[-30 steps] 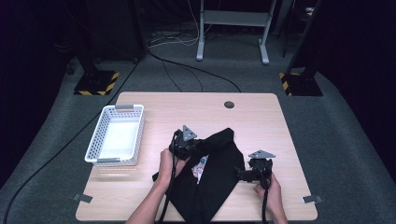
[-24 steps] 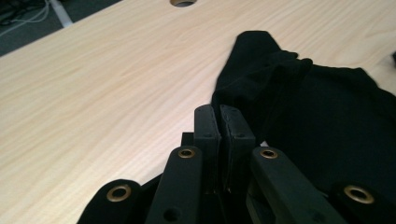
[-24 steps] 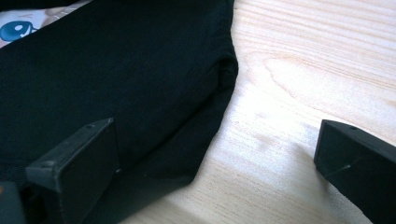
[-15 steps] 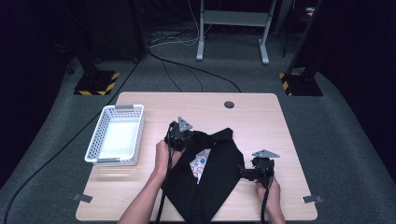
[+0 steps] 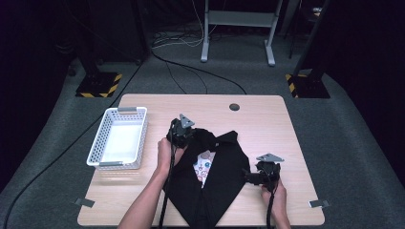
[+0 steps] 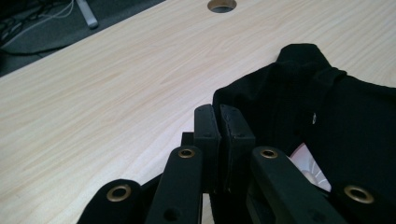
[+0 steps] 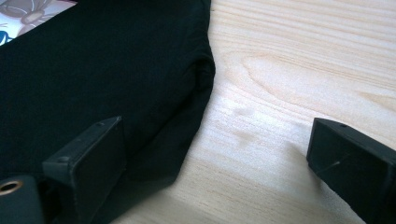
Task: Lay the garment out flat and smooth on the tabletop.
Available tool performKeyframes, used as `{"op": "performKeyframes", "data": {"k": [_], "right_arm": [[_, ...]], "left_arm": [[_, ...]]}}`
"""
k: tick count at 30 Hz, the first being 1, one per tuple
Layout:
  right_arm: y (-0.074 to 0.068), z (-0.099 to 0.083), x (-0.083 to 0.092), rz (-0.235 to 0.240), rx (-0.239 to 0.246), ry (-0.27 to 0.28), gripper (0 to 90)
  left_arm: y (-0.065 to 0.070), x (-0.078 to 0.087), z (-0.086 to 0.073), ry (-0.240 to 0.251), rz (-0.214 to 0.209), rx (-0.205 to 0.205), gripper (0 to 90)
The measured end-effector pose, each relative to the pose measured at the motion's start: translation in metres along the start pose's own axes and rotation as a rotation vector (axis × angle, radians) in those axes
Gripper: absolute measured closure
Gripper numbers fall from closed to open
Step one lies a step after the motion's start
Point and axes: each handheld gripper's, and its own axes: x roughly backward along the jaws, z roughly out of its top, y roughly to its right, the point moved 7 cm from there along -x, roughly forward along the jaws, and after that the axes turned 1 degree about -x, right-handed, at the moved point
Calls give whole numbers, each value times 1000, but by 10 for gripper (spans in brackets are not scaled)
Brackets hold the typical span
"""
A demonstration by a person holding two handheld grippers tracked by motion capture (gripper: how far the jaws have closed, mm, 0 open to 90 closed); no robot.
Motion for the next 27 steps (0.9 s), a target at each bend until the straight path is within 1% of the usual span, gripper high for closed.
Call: {"op": "performKeyframes", "data": {"k": [4,7,9,13,15,17,23,24,25,27], "right_arm": [[0,0,0,0,0,-1,42],[0,0,0,-1,0,-1,42],[0,0,0,0,1,0,42],[-1,0,0,2,5,0,42],[-1,0,0,2,4,0,42],[-1,0,0,1,4,0,42],[-1,0,0,1,4,0,42],[-1,0,0,1,4,0,42],[-1,0,0,1,4,0,42],[-1,0,0,1,4,0,42]], "left_arm": [[-12,-2,3,8,12,41,860],[-19,-5,0,-9,41,28,860],[-24,-7,-3,-17,50,39,860],[-32,-13,-9,-26,56,82,859],[-36,-15,-11,-28,65,94,860],[-38,-17,-12,-33,74,92,860],[-45,-24,-15,-57,123,72,859],[-48,-26,-16,-62,139,60,859],[-48,-27,-17,-62,143,65,860],[-51,-28,-18,-66,166,61,859]]}}
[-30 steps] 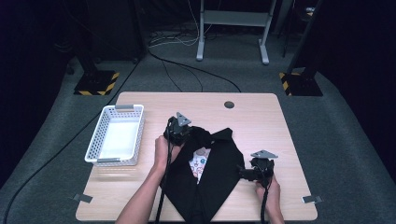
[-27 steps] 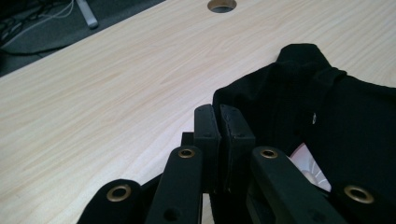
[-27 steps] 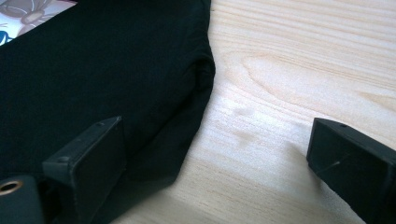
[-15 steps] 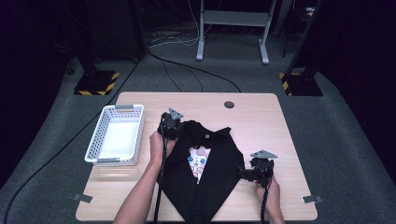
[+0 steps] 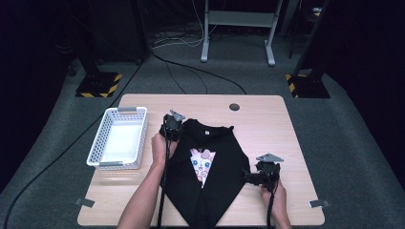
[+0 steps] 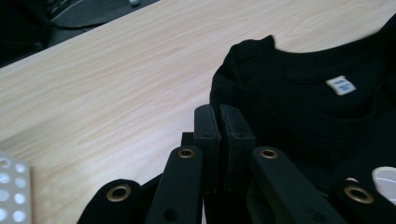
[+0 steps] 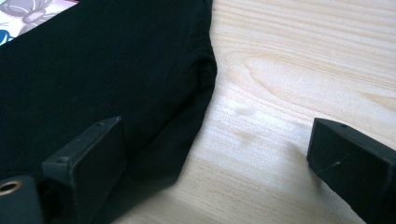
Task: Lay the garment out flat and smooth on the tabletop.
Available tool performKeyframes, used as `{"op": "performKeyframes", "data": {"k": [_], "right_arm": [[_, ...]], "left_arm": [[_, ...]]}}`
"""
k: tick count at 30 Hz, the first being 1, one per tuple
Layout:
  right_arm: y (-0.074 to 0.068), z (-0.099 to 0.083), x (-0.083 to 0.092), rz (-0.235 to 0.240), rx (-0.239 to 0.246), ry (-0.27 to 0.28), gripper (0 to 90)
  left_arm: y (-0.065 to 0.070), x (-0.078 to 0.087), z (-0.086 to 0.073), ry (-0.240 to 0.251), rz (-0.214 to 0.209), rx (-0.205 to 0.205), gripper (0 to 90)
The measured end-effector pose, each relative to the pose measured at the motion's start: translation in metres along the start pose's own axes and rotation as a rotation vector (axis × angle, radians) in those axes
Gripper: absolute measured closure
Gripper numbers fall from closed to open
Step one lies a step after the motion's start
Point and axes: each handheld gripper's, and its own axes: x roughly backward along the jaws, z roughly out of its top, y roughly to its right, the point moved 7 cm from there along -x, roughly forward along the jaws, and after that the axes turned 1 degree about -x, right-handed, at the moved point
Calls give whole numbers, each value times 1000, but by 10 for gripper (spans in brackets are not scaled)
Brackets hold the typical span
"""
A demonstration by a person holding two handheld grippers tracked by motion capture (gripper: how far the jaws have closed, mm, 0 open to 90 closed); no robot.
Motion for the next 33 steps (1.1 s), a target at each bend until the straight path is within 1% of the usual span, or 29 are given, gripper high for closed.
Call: {"op": "performKeyframes", "data": {"k": [1,4,6,7,8,9,10,11,12,14,15,16,18,19,23,24,26,27,30,31,32,33], "right_arm": [[0,0,0,0,0,0,42],[0,0,0,0,0,0,42],[0,0,0,0,0,0,42],[0,0,0,0,0,0,42],[0,0,0,0,0,0,42],[0,0,0,0,0,0,42],[0,0,0,0,0,0,42],[0,0,0,0,0,0,42],[0,0,0,0,0,0,42],[0,0,0,0,0,0,42],[0,0,0,0,0,0,41],[0,0,0,-1,-1,0,41],[0,0,0,-1,-1,0,40],[0,0,0,-1,-1,0,40],[0,0,0,-2,-2,0,38],[0,0,0,-2,-2,0,38],[0,0,0,-2,-2,0,38],[0,0,0,-1,-1,0,38],[0,0,0,1,1,-1,38],[0,0,0,1,1,-1,38],[0,0,0,1,2,-1,38],[0,0,0,-1,1,-1,39]], "left_arm": [[-1,-1,-1,-2,7,-2,859],[-5,-3,-3,-4,24,10,859],[-8,-6,-5,-14,32,5,855],[-9,-7,-7,-23,28,10,852],[-9,-7,-7,-23,28,10,818],[-10,-8,-8,-33,22,26,818],[-10,-9,-10,-46,18,36,738],[-9,-9,-12,-69,2,57,676],[-8,-10,-14,-81,-10,61,620],[-6,-9,-19,-111,-33,70,541],[-6,-8,-20,-115,-45,81,493],[-4,-5,-22,-119,-69,98,441],[0,-2,-24,-121,-92,104,388],[2,0,-26,-120,-98,99,363],[14,10,-35,-103,-137,85,290],[17,13,-38,-93,-146,88,276],[22,19,-45,-84,-177,91,256],[24,22,-48,-74,-185,93,245],[33,34,-59,-65,-231,84,219],[37,38,-64,-66,-251,68,204],[42,42,-69,-73,-282,47,202],[47,47,-74,-75,-293,27,199]]}}
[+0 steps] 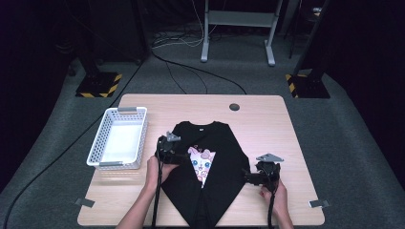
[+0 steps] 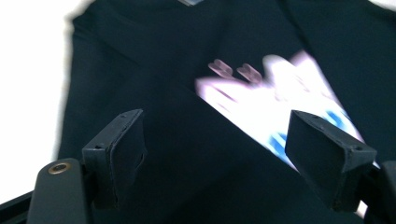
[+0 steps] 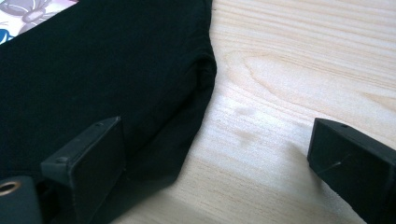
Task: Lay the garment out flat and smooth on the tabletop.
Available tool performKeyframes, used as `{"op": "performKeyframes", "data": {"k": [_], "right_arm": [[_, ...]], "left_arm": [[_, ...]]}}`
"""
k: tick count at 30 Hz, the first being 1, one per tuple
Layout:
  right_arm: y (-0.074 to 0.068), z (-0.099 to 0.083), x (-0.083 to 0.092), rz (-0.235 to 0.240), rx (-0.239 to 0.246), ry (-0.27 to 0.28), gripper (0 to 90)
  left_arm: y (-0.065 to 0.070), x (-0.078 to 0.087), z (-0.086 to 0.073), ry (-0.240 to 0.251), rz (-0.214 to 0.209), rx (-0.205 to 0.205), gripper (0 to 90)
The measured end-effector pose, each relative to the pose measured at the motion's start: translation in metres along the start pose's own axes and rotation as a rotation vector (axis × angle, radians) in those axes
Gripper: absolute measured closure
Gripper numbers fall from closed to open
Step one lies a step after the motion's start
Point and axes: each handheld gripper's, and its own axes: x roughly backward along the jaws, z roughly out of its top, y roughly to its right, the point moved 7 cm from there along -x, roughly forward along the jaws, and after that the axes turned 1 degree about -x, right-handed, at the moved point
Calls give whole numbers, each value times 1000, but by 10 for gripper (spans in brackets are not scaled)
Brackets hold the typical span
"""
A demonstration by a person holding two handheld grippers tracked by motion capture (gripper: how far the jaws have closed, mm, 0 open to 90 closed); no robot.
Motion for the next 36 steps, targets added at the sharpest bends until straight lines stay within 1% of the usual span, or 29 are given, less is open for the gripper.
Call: {"op": "performKeyframes", "data": {"k": [2,5,6,8,10,11,12,13,14,15,18,21,29,32,36], "right_arm": [[0,0,0,-5,-3,0,39],[-1,-1,1,-8,-4,0,41],[-1,-1,1,-9,-3,1,42],[-1,-1,1,-6,0,1,46],[-1,-1,1,-5,0,1,46],[-1,-1,1,-5,2,1,46],[-1,-1,1,-4,3,1,44],[-1,-1,1,-1,4,0,40],[-1,-1,1,-1,5,-1,40],[-1,-2,1,-10,9,-4,39],[-1,-2,2,-13,8,-3,38],[-1,-2,2,-20,4,-2,38],[-1,-4,3,-30,-7,-2,38],[-2,-6,5,-19,3,-2,39],[-2,-6,6,-19,4,-3,38]], "left_arm": [[11,7,-10,3,-22,-23,193],[25,17,-26,18,-32,-49,175],[29,19,-32,26,-33,-50,169],[37,19,-43,22,-40,-55,161],[43,16,-54,4,-23,-76,153],[45,14,-58,1,-22,-77,150],[47,12,-62,-2,-30,-76,149],[49,11,-64,1,-21,-90,147],[51,11,-64,11,-11,-111,142],[53,11,-65,17,-14,-117,152],[53,10,-66,40,-20,-103,147],[53,9,-68,71,-19,-103,146],[53,10,-68,71,-15,-106,149],[53,10,-68,71,-12,-105,150],[53,10,-68,71,-9,-100,151]]}}
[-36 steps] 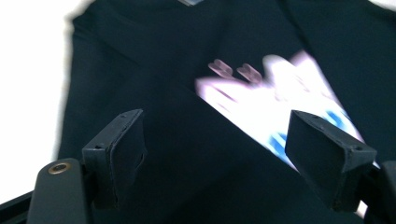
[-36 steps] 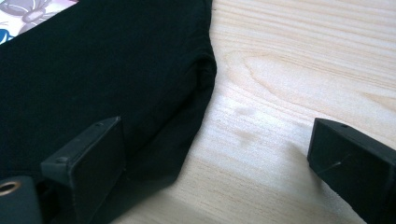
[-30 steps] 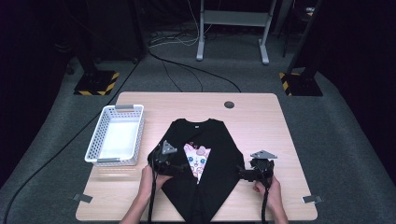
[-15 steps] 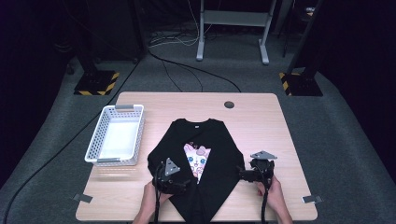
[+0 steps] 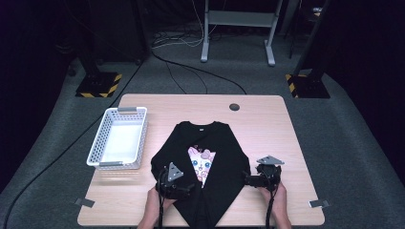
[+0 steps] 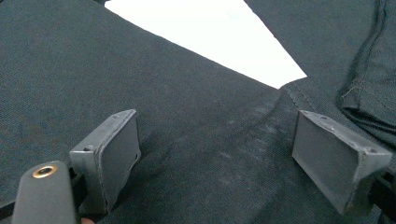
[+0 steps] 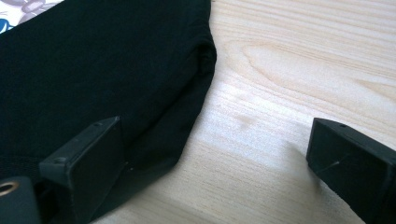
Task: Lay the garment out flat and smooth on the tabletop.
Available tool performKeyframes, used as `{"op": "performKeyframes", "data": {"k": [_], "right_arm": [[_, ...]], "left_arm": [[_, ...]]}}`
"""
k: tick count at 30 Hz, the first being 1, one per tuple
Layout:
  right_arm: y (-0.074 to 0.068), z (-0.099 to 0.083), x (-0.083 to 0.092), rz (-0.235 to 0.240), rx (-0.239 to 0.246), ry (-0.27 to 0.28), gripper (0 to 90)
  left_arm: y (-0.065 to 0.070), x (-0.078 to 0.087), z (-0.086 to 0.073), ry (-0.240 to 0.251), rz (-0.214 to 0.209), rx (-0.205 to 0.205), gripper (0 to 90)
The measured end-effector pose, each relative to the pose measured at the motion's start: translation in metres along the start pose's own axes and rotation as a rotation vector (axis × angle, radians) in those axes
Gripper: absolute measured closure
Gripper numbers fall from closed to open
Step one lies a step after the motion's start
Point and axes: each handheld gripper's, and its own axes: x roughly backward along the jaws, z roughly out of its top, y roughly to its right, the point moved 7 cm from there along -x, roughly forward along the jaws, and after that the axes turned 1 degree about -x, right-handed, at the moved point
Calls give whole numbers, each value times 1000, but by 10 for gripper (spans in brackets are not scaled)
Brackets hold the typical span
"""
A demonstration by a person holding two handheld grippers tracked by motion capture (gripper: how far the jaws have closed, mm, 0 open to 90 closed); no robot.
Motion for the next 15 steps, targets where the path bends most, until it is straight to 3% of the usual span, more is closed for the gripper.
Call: {"op": "performKeyframes", "data": {"k": [8,15], "right_arm": [[0,1,-1,0,1,-6,20],[3,1,-1,-3,-1,-38,0]], "left_arm": [[1,0,0,4,12,-4,150],[2,-5,4,0,30,26,149]]}}
